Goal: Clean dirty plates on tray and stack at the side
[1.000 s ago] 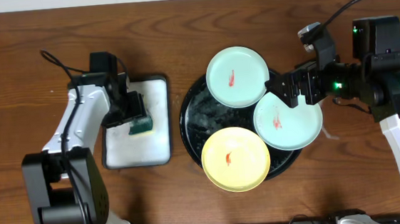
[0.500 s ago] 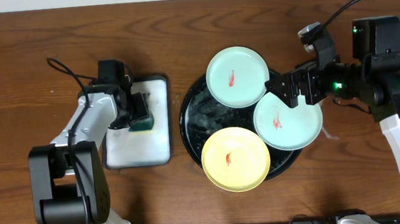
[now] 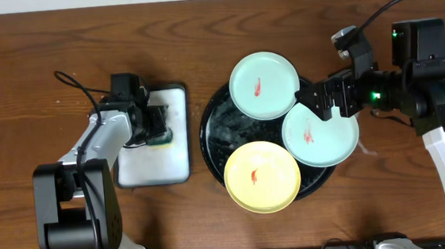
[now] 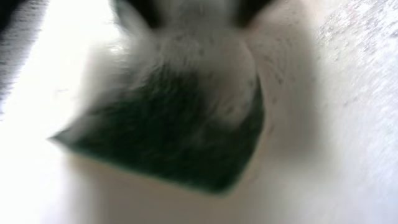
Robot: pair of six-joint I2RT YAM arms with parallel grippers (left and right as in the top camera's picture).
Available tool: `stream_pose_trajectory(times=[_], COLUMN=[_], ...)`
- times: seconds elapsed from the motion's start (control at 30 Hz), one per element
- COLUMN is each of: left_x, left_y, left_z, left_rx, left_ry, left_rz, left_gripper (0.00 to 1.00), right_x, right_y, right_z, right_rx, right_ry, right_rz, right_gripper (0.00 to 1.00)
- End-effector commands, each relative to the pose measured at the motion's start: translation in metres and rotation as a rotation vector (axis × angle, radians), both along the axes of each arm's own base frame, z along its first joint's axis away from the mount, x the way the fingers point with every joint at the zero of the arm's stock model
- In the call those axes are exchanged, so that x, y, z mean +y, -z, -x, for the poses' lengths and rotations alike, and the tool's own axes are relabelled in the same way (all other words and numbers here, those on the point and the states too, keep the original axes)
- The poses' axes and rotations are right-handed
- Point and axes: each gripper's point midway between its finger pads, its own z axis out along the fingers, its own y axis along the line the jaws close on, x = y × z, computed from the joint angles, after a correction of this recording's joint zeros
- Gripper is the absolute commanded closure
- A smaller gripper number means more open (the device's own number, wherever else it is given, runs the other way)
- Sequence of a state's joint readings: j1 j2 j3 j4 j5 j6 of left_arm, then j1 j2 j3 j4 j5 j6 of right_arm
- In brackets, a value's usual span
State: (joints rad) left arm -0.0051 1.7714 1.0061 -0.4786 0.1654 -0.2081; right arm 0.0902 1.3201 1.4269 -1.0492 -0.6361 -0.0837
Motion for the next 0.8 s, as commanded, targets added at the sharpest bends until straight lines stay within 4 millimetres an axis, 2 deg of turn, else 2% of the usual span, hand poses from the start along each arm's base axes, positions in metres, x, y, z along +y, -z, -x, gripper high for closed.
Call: stream_pose_trajectory(times=[0.0,0.07,0.17,0.33,0.53,0.77], left_x=[0.005,0.005,0.004,0.004,0.004,-0.016], left_y=[0.012,0.004,-0.010,-0.027,-0.034,-0.037], left_z=[0.016,0.014,0.010,0.006,0.002,0.002], left_rx=[0.085,0.090,0.093,0.086,0.058,0.042], left_ry=[0.000,0.000,0.000,0.000,0.000,0.094], left_rz=[-0.028,-0.028,-0.028,-0.028,-0.027,0.046], left_gripper=[0.46,0.37,0.34,0.34,0.37,0.41], right_x=[0.004,0.004,0.004,0.004,0.004,0.004], right_y=[-0.008,-0.007,-0.007,-0.008,-0.008,-0.007], right_z=[0.003,0.003,0.003,0.002,0.002,0.002], right_rx=[-0.012,-0.008,-0.011,-0.012,-0.012,-0.013], right_ry=[-0.012,-0.012,-0.012,-0.013,-0.013,-0.011], right_rz=[-0.010,-0.009,-0.010,-0.009,-0.009,-0.008], right_gripper=[0.01,0.01,0.01,0.01,0.01,0.01])
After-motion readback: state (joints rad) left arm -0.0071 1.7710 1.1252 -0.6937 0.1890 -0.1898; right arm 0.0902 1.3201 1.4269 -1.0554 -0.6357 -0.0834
